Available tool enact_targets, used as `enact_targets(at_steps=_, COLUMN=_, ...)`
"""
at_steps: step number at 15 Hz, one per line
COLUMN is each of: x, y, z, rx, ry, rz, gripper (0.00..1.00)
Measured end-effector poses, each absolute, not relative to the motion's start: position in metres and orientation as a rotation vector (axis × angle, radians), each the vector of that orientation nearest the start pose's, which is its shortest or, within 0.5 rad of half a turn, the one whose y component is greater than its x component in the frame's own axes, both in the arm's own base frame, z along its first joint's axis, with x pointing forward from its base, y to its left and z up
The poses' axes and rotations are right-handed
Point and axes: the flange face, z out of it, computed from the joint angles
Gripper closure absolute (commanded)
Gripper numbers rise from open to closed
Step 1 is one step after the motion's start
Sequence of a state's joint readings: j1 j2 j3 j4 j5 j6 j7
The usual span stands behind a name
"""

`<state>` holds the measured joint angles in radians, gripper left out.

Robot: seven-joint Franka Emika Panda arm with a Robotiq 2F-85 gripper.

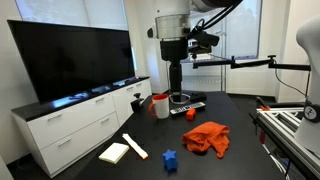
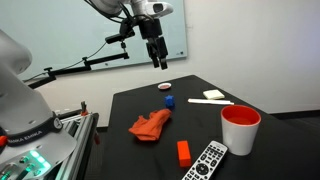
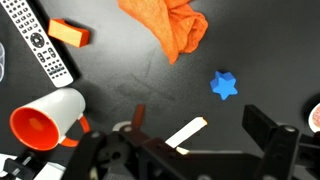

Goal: Wipe the table using the orange cloth

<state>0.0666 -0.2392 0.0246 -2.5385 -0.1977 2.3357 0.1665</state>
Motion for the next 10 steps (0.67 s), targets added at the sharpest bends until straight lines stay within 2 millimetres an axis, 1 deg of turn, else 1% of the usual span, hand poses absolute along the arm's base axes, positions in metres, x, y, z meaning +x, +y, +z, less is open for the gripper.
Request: enact_targets(at_steps=10, x=0.4375, y=0.0334, z=0.3619, rx=-3.275, ry=-0.104, rz=-0.085, gripper=0.0)
